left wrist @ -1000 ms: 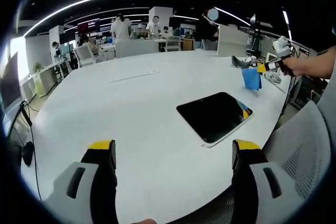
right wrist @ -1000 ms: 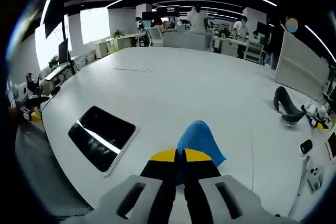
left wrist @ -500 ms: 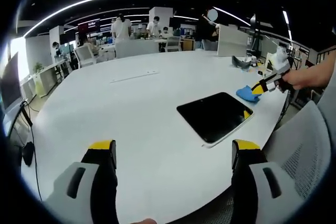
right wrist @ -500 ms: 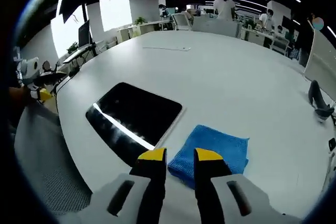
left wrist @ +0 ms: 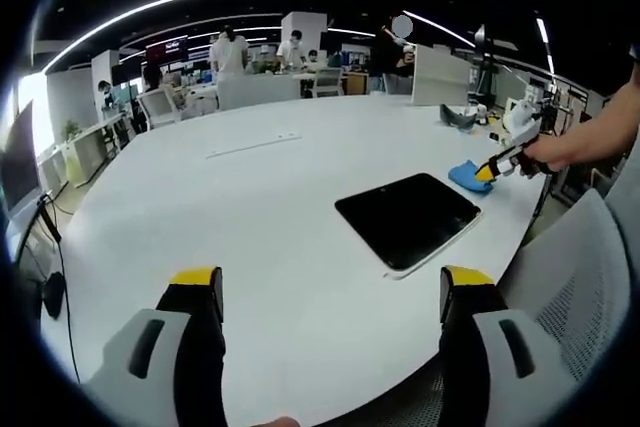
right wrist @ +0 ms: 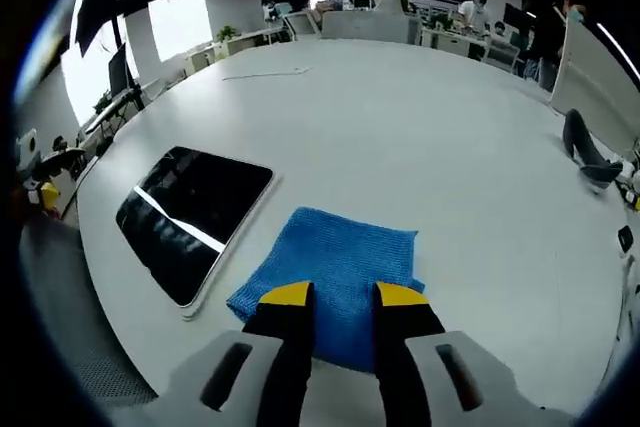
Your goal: Wipe the mirror surface with the cleaning cloth until all visible marks leave the cleaned area.
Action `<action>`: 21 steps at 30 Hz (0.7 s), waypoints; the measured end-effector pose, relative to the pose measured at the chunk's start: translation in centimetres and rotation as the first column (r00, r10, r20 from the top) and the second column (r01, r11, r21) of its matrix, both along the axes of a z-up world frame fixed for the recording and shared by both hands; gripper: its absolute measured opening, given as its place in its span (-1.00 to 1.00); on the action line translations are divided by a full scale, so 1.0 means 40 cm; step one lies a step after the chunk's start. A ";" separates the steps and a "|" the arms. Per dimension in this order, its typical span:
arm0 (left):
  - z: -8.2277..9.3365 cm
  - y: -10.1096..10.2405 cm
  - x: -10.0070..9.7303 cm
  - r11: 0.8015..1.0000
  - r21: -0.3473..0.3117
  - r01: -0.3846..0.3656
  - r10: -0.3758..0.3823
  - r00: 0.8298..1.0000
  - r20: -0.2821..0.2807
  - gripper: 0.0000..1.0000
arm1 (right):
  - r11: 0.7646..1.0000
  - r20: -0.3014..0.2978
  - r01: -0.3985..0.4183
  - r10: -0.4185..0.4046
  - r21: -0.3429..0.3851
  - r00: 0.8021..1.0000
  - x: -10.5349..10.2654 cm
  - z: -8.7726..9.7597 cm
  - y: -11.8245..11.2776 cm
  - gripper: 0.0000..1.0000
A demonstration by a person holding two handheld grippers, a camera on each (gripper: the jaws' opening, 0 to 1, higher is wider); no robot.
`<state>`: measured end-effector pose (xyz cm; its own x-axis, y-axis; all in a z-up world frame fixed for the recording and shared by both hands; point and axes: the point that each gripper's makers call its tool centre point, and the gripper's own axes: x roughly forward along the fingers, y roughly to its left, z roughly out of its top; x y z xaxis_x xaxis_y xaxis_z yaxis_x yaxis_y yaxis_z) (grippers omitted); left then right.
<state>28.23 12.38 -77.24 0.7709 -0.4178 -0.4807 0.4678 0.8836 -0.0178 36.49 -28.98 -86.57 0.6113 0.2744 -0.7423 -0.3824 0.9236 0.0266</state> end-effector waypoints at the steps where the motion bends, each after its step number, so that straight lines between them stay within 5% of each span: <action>1: 0.000 0.000 0.000 1.000 0.000 -0.001 0.001 1.000 -0.001 0.77 | 1.000 0.002 -0.004 0.004 0.001 1.000 0.001 0.002 0.005 -0.62; 5: -0.003 0.000 0.001 1.000 0.002 0.001 -0.001 1.000 -0.004 0.76 | 0.993 -0.049 0.007 -0.013 -0.116 0.999 -0.005 -0.031 -0.026 -0.53; 7: -0.004 0.000 0.001 1.000 0.004 0.001 -0.001 1.000 -0.005 0.76 | 0.998 -0.049 0.047 -0.050 -0.050 0.998 0.003 -0.021 -0.013 -0.53; 12: -0.005 0.000 0.002 1.000 0.005 0.001 -0.001 1.000 -0.007 0.75 | 0.996 -0.078 0.060 -0.065 -0.065 0.995 0.005 -0.021 -0.015 -0.58; 15: -0.005 0.000 0.001 1.000 0.006 0.001 -0.001 1.000 -0.009 0.75 | 0.995 -0.097 0.085 -0.090 -0.055 0.991 0.004 -0.022 -0.022 -0.97; 19: -0.006 0.000 0.000 1.000 0.009 0.002 -0.002 1.000 -0.012 0.75 | 0.995 -0.124 0.083 -0.089 -0.054 0.988 0.008 -0.025 -0.022 -0.98; 21: -0.006 0.001 0.001 1.000 0.008 0.003 -0.003 1.000 -0.012 0.75 | 0.993 -0.159 0.117 -0.115 0.003 0.981 0.006 -0.020 -0.018 -0.99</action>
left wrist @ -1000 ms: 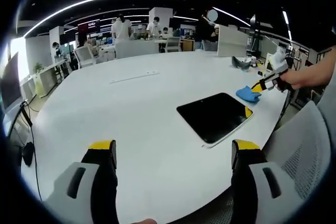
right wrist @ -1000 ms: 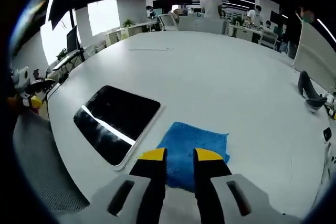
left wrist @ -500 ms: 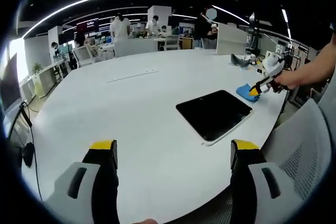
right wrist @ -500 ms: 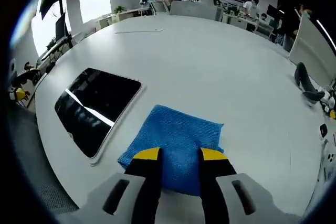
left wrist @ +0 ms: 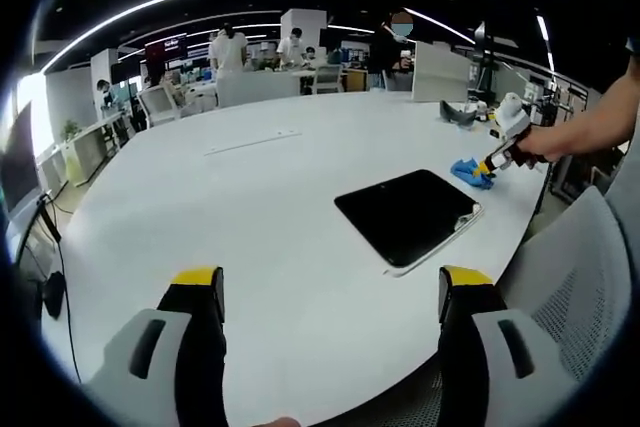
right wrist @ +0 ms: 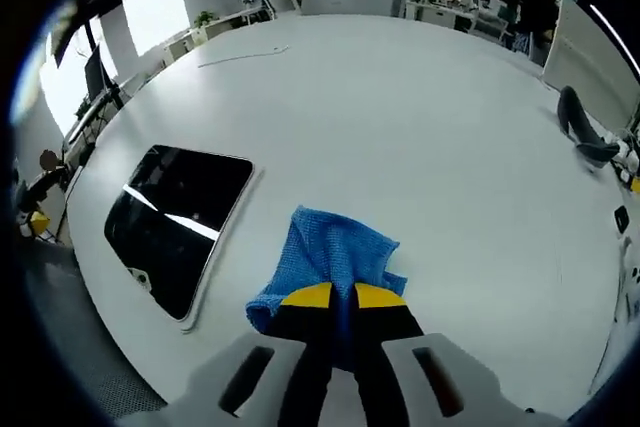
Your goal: Wipe the mirror surface with the cleaning cloth until all visible marks leave the cleaned area.
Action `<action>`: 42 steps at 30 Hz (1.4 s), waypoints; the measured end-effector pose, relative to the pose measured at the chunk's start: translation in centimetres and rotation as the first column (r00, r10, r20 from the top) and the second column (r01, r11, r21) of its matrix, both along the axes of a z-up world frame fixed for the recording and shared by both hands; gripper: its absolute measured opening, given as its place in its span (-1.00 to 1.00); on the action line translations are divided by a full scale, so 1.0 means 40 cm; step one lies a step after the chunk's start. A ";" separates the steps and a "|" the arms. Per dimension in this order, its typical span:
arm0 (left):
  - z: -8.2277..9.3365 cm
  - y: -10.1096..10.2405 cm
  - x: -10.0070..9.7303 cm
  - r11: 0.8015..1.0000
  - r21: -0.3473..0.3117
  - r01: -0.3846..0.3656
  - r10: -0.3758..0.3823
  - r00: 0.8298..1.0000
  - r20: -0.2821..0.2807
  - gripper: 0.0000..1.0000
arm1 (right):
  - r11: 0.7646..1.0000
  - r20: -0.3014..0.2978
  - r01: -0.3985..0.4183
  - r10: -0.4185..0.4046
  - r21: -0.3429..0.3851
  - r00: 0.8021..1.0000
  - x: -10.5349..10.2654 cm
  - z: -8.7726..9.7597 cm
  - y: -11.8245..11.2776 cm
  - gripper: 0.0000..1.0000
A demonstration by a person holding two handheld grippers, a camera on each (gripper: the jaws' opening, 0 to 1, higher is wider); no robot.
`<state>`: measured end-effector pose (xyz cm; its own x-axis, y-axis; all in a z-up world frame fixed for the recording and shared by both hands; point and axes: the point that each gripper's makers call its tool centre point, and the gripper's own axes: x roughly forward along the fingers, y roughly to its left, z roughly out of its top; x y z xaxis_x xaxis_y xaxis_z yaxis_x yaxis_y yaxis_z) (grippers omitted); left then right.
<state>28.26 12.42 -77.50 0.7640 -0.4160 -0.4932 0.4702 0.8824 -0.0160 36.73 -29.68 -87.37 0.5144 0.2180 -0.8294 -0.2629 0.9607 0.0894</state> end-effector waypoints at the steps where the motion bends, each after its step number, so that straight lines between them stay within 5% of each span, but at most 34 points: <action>1: -0.001 0.000 0.000 1.000 0.000 0.000 0.000 1.000 -0.001 0.75 | 1.000 -0.003 0.014 -0.014 0.020 1.000 0.002 0.007 0.000 -0.99; 5: 0.002 0.000 -0.001 1.000 -0.001 0.001 -0.001 1.000 0.001 0.75 | 0.982 0.010 0.091 -0.094 0.167 0.996 0.031 0.075 0.030 -0.98; 16: 0.006 0.002 0.002 1.000 -0.007 -0.001 0.001 1.000 0.012 0.74 | 0.976 0.067 0.036 -0.051 0.215 0.996 0.079 0.175 0.134 -0.98; 29: 0.005 -0.006 0.001 0.999 -0.032 0.006 -0.006 1.000 0.003 0.88 | 0.986 0.029 -0.043 0.039 0.162 0.999 0.119 0.092 0.256 -0.98; 32: 0.019 -0.020 -0.004 0.995 -0.097 0.017 -0.019 1.000 -0.016 0.98 | 0.987 0.019 -0.032 0.030 0.160 0.999 0.124 0.078 0.269 -0.98; 42: 0.022 -0.036 0.002 0.991 -0.109 0.072 -0.072 0.997 0.002 0.98 | 0.992 -0.025 -0.017 0.020 0.126 0.999 0.115 0.035 0.283 -0.95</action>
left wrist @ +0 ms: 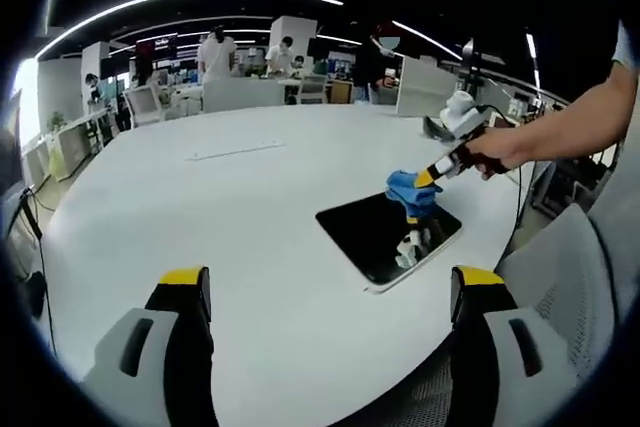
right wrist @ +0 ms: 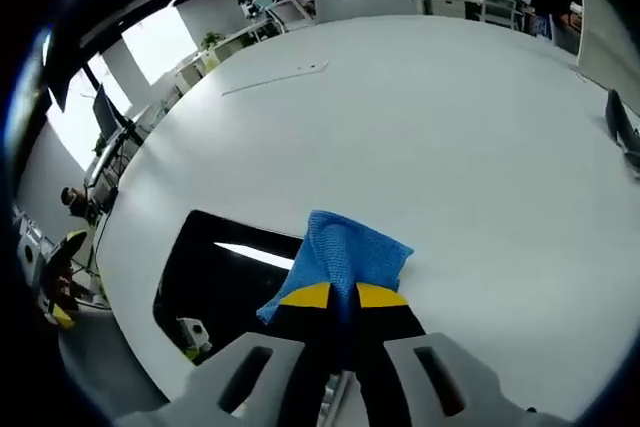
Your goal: Wipe the mirror surface with the cleaning cloth until all visible marks leave the cleaned area.
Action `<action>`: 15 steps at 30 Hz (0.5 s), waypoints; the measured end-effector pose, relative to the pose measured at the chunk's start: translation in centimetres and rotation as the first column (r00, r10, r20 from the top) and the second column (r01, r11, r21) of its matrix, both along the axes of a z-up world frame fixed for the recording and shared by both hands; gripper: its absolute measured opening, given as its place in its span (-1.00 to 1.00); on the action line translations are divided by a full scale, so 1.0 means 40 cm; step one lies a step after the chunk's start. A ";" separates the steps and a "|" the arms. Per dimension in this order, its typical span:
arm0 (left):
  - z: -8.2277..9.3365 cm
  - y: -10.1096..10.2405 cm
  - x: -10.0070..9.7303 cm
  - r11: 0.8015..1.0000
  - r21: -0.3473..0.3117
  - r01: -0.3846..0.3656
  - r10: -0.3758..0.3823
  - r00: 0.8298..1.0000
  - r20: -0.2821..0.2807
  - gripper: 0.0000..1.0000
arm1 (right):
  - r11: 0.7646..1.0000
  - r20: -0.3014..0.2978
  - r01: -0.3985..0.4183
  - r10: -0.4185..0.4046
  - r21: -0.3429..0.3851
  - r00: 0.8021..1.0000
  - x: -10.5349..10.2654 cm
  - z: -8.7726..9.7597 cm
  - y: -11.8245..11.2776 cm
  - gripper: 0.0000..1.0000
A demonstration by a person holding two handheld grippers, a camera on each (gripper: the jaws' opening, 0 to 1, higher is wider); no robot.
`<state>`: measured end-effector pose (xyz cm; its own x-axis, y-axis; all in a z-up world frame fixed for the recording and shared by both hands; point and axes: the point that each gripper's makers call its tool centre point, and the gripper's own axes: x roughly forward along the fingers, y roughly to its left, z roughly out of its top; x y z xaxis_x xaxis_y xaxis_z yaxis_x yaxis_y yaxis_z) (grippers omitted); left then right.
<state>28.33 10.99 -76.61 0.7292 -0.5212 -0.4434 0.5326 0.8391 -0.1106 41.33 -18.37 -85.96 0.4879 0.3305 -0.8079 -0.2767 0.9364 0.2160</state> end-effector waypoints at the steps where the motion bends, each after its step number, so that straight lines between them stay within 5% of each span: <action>1: -0.003 -0.007 -0.002 1.000 0.006 0.009 -0.009 1.000 0.006 0.98 | 1.000 -0.002 -0.001 0.001 0.000 1.000 0.000 -0.002 0.001 -0.95; 3: -0.009 -0.027 -0.001 0.998 0.038 0.054 -0.056 0.997 0.048 0.98 | 1.000 -0.006 -0.011 0.011 -0.018 1.000 -0.001 -0.010 -0.002 -0.96; 7: -0.031 -0.040 -0.012 0.995 0.051 0.083 -0.083 0.997 -0.003 0.98 | 1.000 -0.018 0.002 -0.002 -0.016 1.000 0.000 -0.010 0.000 -0.98; 15: -0.022 -0.020 -0.012 0.997 0.039 0.068 -0.068 0.998 -0.001 0.98 | 0.999 -0.021 -0.032 0.032 -0.008 0.999 -0.003 -0.009 0.042 -0.99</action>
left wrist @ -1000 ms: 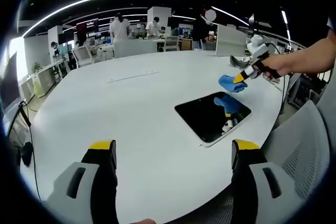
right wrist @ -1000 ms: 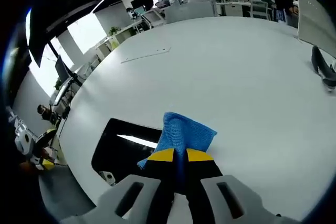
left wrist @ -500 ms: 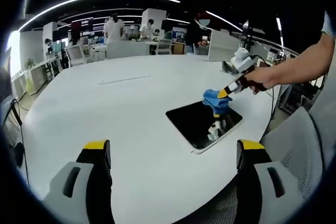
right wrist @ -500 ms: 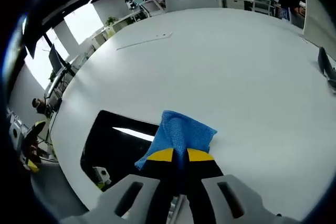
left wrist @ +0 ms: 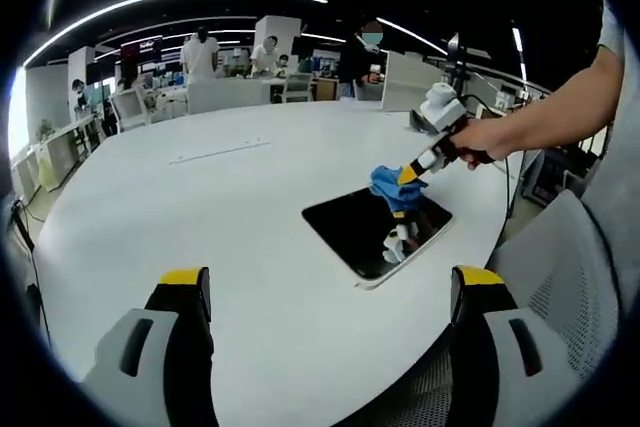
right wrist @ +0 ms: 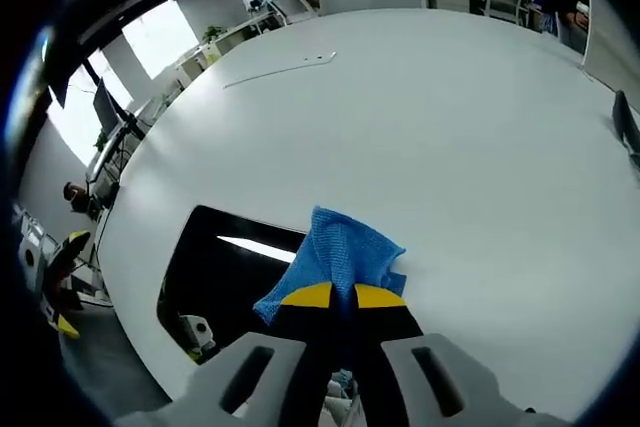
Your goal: Wipe the mirror surface with the cleaning cloth until all visible marks leave the cleaned area.
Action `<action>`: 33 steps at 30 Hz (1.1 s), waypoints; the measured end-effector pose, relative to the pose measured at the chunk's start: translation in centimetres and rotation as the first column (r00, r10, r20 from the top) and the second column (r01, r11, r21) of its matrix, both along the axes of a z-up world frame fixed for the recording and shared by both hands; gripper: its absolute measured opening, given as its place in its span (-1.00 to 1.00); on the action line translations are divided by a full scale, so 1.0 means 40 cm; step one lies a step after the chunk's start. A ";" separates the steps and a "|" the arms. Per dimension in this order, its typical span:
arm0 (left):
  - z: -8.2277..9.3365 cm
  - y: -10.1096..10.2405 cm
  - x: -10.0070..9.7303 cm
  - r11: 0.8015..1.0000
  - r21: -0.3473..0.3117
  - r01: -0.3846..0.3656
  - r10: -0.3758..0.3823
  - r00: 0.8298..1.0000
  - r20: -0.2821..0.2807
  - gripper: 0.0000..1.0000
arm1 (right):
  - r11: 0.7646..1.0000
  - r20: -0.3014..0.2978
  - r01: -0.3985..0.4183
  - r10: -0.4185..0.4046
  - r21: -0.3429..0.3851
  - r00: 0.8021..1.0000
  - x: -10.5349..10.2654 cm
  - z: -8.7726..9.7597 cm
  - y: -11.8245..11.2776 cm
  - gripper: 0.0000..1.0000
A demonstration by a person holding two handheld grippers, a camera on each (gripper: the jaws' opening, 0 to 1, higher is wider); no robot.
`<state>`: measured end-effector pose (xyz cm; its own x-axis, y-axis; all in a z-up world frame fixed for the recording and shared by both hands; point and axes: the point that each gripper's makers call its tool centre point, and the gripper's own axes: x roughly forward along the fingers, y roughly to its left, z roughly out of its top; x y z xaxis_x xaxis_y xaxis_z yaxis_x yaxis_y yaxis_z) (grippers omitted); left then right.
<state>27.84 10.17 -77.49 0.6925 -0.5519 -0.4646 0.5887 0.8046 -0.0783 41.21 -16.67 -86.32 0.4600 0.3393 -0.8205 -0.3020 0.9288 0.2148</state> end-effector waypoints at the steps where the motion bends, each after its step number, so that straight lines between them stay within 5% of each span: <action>1: -0.004 -0.001 -0.002 1.000 0.004 0.002 -0.002 1.000 -0.006 0.98 | 1.000 0.004 -0.009 0.009 -0.009 1.000 0.001 -0.001 0.003 -0.99; 10: -0.030 0.005 0.000 0.998 0.067 -0.010 0.011 1.000 -0.013 0.98 | 1.000 -0.008 -0.019 0.019 0.005 1.000 0.013 -0.006 0.060 -1.00; 17: -0.029 0.004 -0.003 1.000 0.028 -0.009 0.010 0.999 -0.035 0.98 | 0.999 -0.004 -0.036 0.036 -0.004 0.999 0.021 -0.006 0.096 -1.00; 33: -0.036 0.002 -0.009 0.997 0.072 0.020 -0.019 1.000 -0.018 0.98 | 0.994 0.000 -0.110 0.110 0.009 0.994 0.038 -0.004 0.235 -1.00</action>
<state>27.48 10.23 -78.95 0.6733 -0.5301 -0.5154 0.6037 0.7966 -0.0308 42.72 -7.26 -86.49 0.4193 0.3957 -0.8170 -0.4025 0.8877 0.2234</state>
